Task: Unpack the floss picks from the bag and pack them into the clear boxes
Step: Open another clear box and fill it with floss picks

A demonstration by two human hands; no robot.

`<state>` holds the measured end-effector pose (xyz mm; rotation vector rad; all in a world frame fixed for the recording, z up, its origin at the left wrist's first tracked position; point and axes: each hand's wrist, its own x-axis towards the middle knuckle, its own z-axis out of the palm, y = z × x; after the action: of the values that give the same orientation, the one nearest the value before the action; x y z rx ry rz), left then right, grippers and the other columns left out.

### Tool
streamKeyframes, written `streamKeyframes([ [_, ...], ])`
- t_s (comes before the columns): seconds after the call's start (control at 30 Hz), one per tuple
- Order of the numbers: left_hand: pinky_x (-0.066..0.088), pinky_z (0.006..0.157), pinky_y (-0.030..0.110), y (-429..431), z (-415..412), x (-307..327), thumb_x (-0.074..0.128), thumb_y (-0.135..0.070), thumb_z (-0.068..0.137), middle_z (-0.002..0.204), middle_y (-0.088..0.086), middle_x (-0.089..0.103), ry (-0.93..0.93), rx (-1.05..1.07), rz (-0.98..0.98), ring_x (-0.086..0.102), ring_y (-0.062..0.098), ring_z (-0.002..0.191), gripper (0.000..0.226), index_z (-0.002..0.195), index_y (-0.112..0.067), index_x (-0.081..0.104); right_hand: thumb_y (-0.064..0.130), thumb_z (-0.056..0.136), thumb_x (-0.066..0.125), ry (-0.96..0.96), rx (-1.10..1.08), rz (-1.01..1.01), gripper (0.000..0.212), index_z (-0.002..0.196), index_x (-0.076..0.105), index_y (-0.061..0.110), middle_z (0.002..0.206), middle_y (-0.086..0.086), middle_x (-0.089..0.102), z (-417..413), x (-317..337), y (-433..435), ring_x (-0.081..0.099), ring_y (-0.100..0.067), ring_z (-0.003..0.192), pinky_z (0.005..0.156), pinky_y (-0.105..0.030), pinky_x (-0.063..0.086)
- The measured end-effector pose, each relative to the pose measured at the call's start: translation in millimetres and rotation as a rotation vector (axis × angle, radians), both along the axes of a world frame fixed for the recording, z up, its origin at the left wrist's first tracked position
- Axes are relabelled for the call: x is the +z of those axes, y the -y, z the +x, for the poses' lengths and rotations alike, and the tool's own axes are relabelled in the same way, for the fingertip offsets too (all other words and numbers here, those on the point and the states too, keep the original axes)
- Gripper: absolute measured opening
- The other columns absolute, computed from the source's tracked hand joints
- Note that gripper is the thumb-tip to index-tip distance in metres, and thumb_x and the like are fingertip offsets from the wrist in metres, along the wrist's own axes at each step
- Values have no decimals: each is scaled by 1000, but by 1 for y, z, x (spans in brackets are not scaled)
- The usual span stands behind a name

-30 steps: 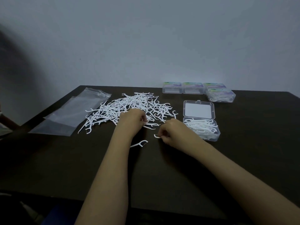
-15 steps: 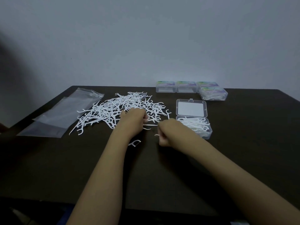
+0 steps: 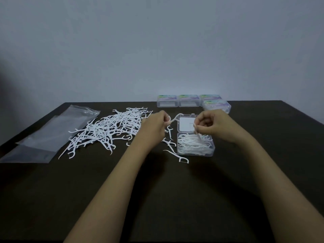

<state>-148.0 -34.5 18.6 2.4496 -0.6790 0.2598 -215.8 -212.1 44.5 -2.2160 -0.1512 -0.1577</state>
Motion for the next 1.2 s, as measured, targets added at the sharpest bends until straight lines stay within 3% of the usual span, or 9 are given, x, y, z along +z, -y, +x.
streamKeyframes([
  [0.17, 39, 82, 34, 22, 10, 7, 48, -17, 95, 77, -9, 49, -101, -167, -71, 50, 20, 82, 6, 89, -18, 46, -2, 79, 65, -55, 92, -37, 12, 77, 65, 9, 69, -4, 67, 2, -2, 0, 59, 0, 55, 59, -11, 49],
  [0.37, 28, 61, 18, 25, 14, -8, 50, -13, 94, 73, -16, 42, -26, -293, -89, 39, 2, 67, 4, 91, -16, 48, 3, 79, 67, -132, 119, -291, 11, 79, 68, 14, 73, 2, 64, 7, -8, -2, 50, 7, 50, 53, -7, 41],
  [0.5, 32, 64, 6, 22, 14, -5, 52, -11, 92, 74, -16, 45, 27, -288, -144, 40, -3, 70, 10, 87, -18, 47, 12, 75, 74, -76, 99, -346, 4, 74, 71, 13, 67, 5, 64, 5, -5, -1, 49, 5, 50, 51, -8, 38],
  [0.63, 28, 60, 18, 27, 7, -7, 54, -14, 91, 73, -15, 44, 24, -269, -89, 40, -1, 67, 9, 87, -20, 49, 27, 67, 79, 38, -160, -220, 21, 68, 65, 12, 60, 3, 58, 4, 0, 12, 44, -4, 51, 48, -10, 35],
  [0.7, 29, 66, 22, 28, 4, -7, 54, -16, 92, 74, -13, 46, 4, -261, -76, 40, 3, 70, 2, 91, -18, 53, 29, 67, 78, 60, -234, -168, 21, 72, 61, 17, 64, 2, 56, 4, -1, 16, 43, -6, 53, 51, -13, 37],
  [0.87, 30, 71, 26, 33, -3, -11, 55, -21, 91, 72, -18, 43, 45, -291, -55, 39, 9, 79, 11, 98, -13, 59, 22, 79, 69, 23, -129, -107, 12, 90, 70, 18, 83, -11, 69, 2, 2, 15, 61, -23, 73, 72, -32, 52],
  [0.93, 32, 76, 29, 36, -3, -15, 56, -22, 91, 74, -15, 44, 72, -298, -31, 37, 9, 80, 14, 100, -11, 60, 15, 81, 68, 10, -132, -121, 9, 90, 72, 14, 83, -6, 70, 2, 2, 16, 62, -18, 76, 71, -25, 51],
  [1.0, 34, 79, 31, 38, -3, -17, 57, -23, 90, 79, -10, 49, 100, -304, -42, 38, 9, 79, 16, 99, -11, 61, 12, 82, 67, -24, -150, -134, 8, 88, 73, 12, 73, 0, 67, 2, 1, 18, 56, -8, 64, 59, -14, 44],
  [1.2, 38, 84, 36, 36, 1, -21, 55, -29, 91, 93, -2, 62, 156, -287, 25, 46, 15, 90, 19, 101, -16, 64, 10, 82, 68, -118, -162, -186, 6, 83, 73, 11, 62, 0, 64, 3, -1, 25, 49, 0, 44, 48, -9, 40],
])
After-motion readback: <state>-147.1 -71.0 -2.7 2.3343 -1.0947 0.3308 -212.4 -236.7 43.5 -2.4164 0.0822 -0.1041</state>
